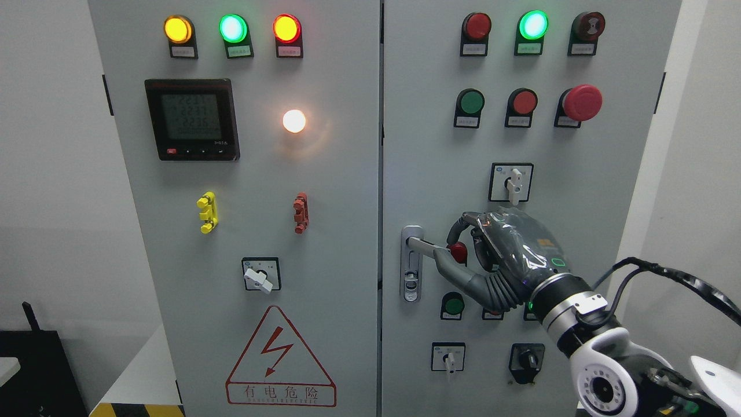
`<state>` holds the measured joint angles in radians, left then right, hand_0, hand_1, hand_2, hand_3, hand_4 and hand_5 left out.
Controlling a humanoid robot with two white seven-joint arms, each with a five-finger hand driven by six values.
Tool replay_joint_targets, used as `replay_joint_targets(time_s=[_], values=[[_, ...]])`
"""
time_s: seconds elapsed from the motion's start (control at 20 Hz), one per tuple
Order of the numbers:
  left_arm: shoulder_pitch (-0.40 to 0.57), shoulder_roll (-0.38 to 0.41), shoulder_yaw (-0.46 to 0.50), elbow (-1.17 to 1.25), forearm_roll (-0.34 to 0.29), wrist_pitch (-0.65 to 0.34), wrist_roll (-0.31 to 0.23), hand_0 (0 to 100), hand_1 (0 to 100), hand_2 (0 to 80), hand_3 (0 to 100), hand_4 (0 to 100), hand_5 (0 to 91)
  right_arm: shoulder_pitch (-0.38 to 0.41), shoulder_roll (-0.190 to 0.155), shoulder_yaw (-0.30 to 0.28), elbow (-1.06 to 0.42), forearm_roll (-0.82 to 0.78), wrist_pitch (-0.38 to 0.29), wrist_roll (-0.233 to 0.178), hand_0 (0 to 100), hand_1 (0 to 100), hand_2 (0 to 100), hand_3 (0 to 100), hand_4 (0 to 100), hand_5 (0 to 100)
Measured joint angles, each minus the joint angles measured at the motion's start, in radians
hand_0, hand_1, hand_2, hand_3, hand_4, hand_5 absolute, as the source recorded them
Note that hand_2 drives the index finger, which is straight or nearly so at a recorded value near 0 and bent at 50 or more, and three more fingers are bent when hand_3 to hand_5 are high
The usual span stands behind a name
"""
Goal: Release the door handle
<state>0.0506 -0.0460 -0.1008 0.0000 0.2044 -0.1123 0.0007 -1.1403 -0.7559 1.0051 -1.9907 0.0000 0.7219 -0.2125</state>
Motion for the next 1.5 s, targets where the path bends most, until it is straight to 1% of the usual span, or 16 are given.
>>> replay_joint_targets(time_s=[0.1,0.2,0.5,1.5], values=[[0.0,0.0,0.0,0.0,0.0,0.0,0.0,12,39,0.0,0,0,0.0,0.0,0.001,0.0,0.001,0.0,-0.001,0.001,45,28,46,100,100,100],[0.0,0.0,0.0,0.0,0.0,0.0,0.0,12,39,0.0,0,0,0.0,0.0,0.001,0.001,0.001,0.0,-0.001,0.016,45,28,46,100,100,100],[0.0,0.0,0.0,0.0,0.0,0.0,0.0,12,39,0.0,0,0,0.0,0.001,0.005,0.001,0.003,0.0,-0.001,0.029,45,28,46,100,100,99],[0.0,0.0,0.0,0.0,0.0,0.0,0.0,12,39,0.0,0,0,0.0,-0.004,0.013,0.002,0.009,0.0,-0.003,0.034,45,29,49,100,100,99]])
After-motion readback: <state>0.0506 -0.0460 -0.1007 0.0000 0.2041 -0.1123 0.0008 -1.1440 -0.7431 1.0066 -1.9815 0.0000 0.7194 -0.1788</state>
